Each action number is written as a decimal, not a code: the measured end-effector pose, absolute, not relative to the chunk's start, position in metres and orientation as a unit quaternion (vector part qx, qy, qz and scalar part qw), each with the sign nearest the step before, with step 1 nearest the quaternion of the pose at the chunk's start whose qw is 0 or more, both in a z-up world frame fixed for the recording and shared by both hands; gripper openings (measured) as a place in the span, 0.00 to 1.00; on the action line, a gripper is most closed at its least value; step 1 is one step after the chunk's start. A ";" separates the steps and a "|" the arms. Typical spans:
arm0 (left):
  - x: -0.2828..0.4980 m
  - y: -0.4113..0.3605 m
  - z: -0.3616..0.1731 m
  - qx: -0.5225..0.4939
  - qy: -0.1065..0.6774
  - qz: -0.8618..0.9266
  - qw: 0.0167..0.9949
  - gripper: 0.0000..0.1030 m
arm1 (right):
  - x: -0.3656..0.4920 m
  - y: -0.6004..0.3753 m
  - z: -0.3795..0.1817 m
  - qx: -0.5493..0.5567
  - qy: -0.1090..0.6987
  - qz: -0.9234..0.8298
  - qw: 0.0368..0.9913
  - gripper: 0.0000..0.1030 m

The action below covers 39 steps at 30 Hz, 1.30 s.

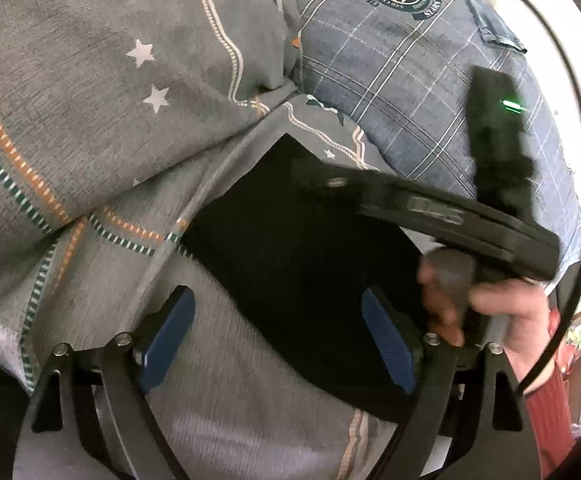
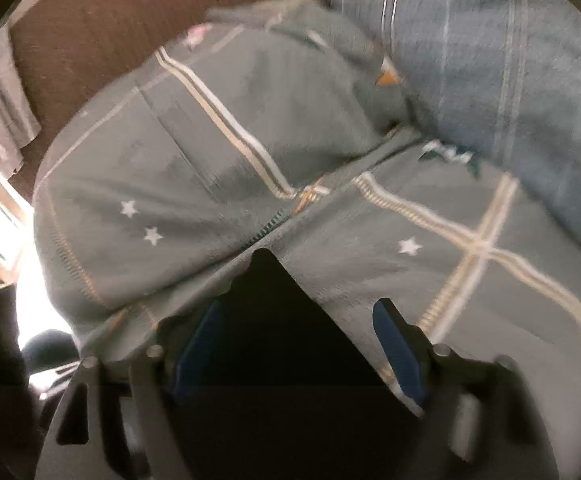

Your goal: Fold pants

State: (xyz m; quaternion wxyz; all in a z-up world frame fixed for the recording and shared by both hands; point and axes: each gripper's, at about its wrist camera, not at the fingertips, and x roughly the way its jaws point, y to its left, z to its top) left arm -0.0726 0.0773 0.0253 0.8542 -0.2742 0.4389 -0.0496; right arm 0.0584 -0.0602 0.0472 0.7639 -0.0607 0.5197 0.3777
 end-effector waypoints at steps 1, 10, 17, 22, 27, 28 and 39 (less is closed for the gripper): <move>-0.072 0.077 0.025 -0.271 0.438 -0.049 0.856 0.84 | 0.061 -0.055 0.039 -0.060 0.531 0.379 0.756 0.77; -0.088 0.064 0.060 -0.231 0.367 -0.107 0.895 0.35 | 0.032 -0.079 0.096 -0.014 0.456 0.393 0.798 0.13; -0.130 -0.008 0.133 -0.153 0.308 -0.267 0.900 0.30 | -0.022 -0.203 0.188 0.107 0.340 0.373 0.856 0.11; -0.141 -0.087 0.122 -0.088 0.341 -0.348 0.869 0.29 | -0.082 -0.321 0.186 0.186 0.303 0.284 0.890 0.09; -0.165 -0.128 0.114 -0.044 0.366 -0.411 0.833 0.29 | -0.116 -0.400 0.131 0.224 0.357 0.165 0.892 0.05; -0.172 -0.127 0.117 -0.035 0.362 -0.420 0.832 0.30 | -0.119 -0.412 0.119 0.233 0.374 0.150 0.885 0.05; -0.128 -0.104 0.119 0.021 0.371 -0.344 0.862 0.57 | -0.169 -0.436 0.121 0.308 0.353 0.122 0.875 0.56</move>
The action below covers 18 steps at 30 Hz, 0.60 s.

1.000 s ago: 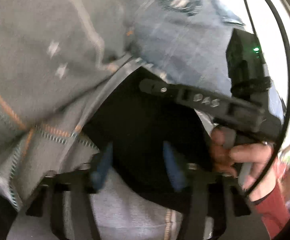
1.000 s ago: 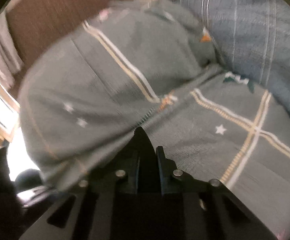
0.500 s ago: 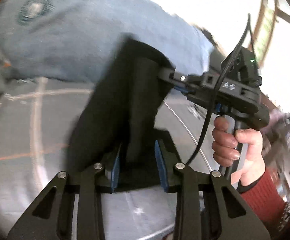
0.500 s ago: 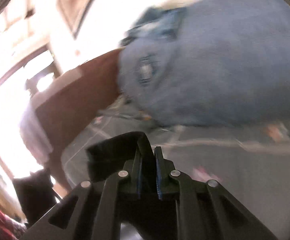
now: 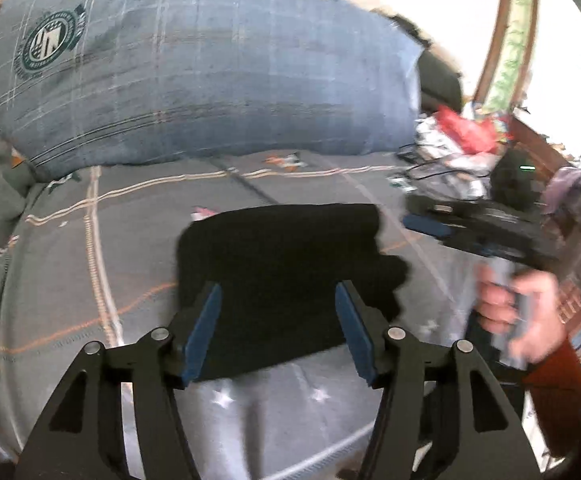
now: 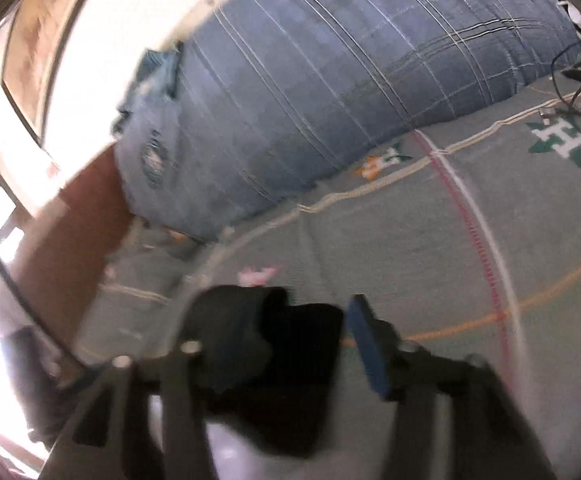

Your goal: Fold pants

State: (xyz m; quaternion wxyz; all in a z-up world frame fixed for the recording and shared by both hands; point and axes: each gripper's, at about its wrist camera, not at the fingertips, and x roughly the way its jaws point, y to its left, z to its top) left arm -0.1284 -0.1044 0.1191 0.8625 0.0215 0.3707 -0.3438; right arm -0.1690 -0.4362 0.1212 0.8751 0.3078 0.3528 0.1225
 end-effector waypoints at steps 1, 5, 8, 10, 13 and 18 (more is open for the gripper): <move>-0.123 -0.106 0.115 0.025 0.373 -0.334 0.865 0.57 | -0.171 -0.428 0.122 0.302 0.360 0.133 0.872 0.60; -0.111 -0.115 0.093 0.026 0.393 -0.320 0.862 0.57 | -0.163 -0.387 0.113 0.237 0.419 0.120 0.868 0.62; -0.105 -0.127 0.079 0.027 0.408 -0.315 0.856 0.57 | -0.170 -0.358 0.104 0.158 0.442 0.126 0.874 0.07; -0.103 -0.137 0.077 0.039 0.410 -0.312 0.856 0.57 | -0.171 -0.345 0.111 0.090 0.443 0.124 0.884 0.07; -0.108 -0.146 0.081 0.038 0.403 -0.329 0.853 0.61 | -0.176 -0.354 0.127 0.085 0.426 0.134 0.891 0.06; -0.120 -0.151 0.077 0.042 0.401 -0.337 0.851 0.65 | -0.185 -0.370 0.097 0.116 0.457 0.115 0.874 0.09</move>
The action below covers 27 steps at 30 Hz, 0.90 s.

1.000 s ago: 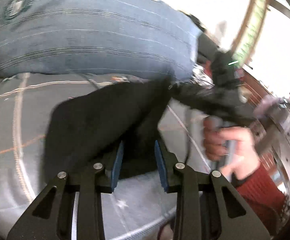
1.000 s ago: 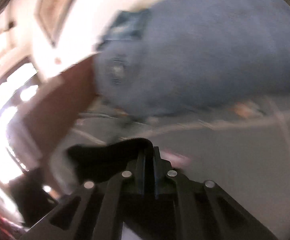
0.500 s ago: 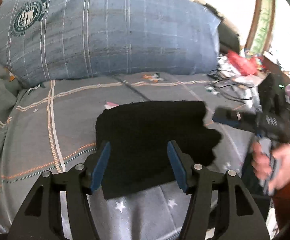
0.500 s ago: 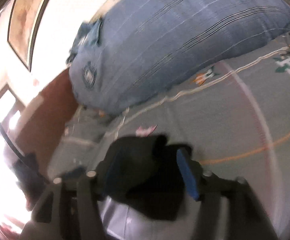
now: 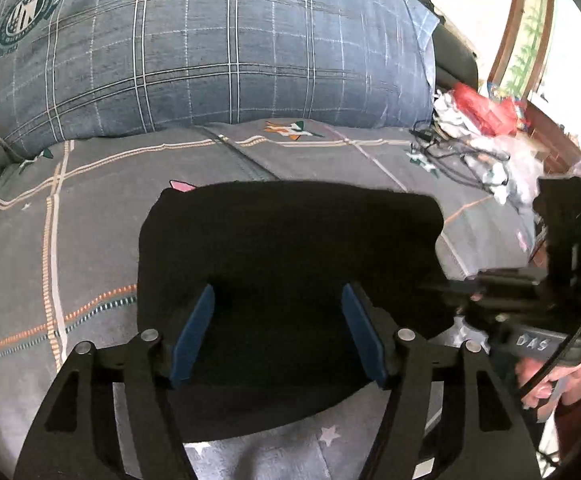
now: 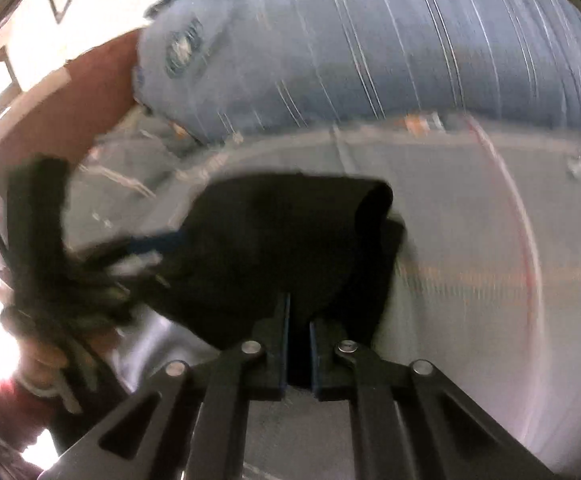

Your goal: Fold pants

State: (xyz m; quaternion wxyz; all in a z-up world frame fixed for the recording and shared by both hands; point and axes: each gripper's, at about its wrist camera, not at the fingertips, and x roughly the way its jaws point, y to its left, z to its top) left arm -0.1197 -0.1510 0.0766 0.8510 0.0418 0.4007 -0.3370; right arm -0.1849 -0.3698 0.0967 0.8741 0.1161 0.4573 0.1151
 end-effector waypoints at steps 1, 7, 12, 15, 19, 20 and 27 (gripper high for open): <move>-0.121 -0.153 0.077 0.053 0.399 -0.333 0.853 0.66 | -0.187 -0.373 0.101 0.126 0.448 0.113 0.878 0.16; -0.119 -0.154 0.076 0.040 0.403 -0.327 0.854 0.71 | -0.169 -0.388 0.131 0.160 0.395 0.085 0.901 0.47; -0.120 -0.159 0.075 0.051 0.401 -0.319 0.857 0.71 | -0.130 -0.382 0.116 0.138 0.412 0.062 0.898 0.01; -0.118 -0.161 0.073 0.050 0.401 -0.320 0.857 0.71 | -0.120 -0.387 0.110 0.131 0.418 0.042 0.898 0.01; -0.121 -0.165 0.069 0.063 0.396 -0.316 0.860 0.75 | -0.122 -0.389 0.090 0.129 0.434 0.035 0.891 0.01; -0.122 -0.166 0.070 0.065 0.395 -0.316 0.860 0.75 | -0.124 -0.391 0.092 0.138 0.433 0.037 0.890 0.02; -0.118 -0.159 0.077 0.047 0.403 -0.302 0.863 0.78 | -0.158 -0.398 0.125 0.160 0.394 0.056 0.903 0.35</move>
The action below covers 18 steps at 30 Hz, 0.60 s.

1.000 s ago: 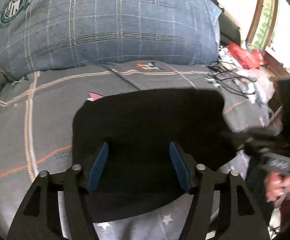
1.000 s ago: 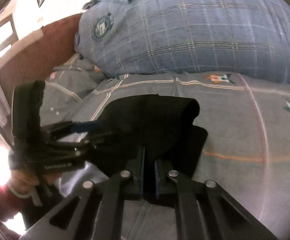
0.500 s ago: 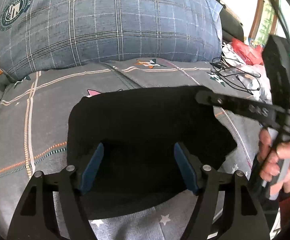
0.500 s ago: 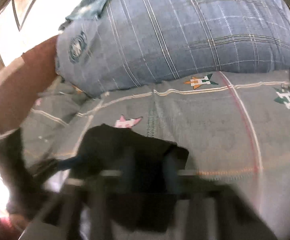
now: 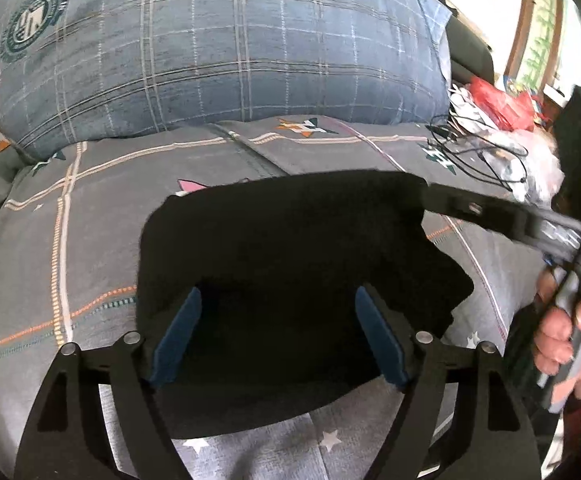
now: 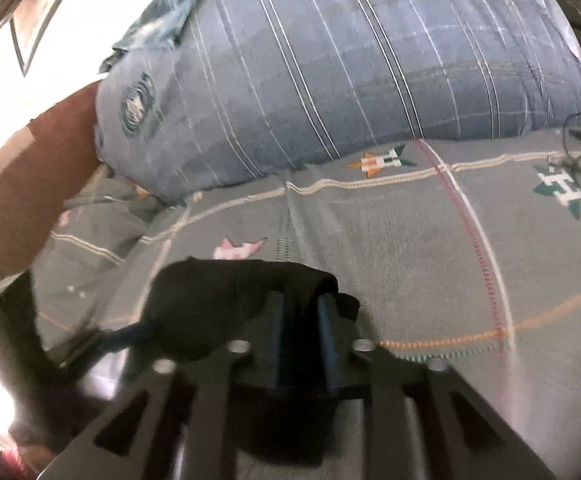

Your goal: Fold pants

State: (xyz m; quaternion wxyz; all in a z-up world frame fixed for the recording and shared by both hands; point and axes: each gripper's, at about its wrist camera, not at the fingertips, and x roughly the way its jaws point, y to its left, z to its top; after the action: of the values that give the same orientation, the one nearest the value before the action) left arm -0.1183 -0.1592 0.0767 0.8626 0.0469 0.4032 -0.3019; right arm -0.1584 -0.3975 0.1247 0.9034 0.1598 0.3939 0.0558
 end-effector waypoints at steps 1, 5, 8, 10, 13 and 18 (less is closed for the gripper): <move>-0.118 -0.157 0.078 0.044 0.403 -0.297 0.865 0.78 | -0.163 -0.396 0.128 0.158 0.391 0.060 0.905 0.40; -0.116 -0.148 0.083 0.038 0.400 -0.277 0.873 0.80 | -0.178 -0.387 0.139 0.159 0.373 0.077 0.911 0.40; -0.113 -0.139 0.086 0.032 0.398 -0.264 0.878 0.80 | -0.182 -0.374 0.145 0.151 0.363 0.097 0.914 0.40; -0.111 -0.132 0.088 0.025 0.398 -0.257 0.881 0.80 | -0.179 -0.366 0.145 0.148 0.366 0.104 0.913 0.40; -0.108 -0.118 0.091 0.011 0.395 -0.244 0.886 0.80 | -0.169 -0.359 0.137 0.155 0.368 0.118 0.909 0.41; -0.102 -0.101 0.087 0.000 0.405 -0.224 0.886 0.80 | -0.155 -0.356 0.101 0.156 0.437 0.084 0.882 0.41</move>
State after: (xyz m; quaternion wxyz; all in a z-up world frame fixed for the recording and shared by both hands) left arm -0.1020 -0.1011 0.0873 0.8865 0.0005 0.4049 -0.2241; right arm -0.1549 -0.3556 0.1011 0.8820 0.1555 0.4369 0.0836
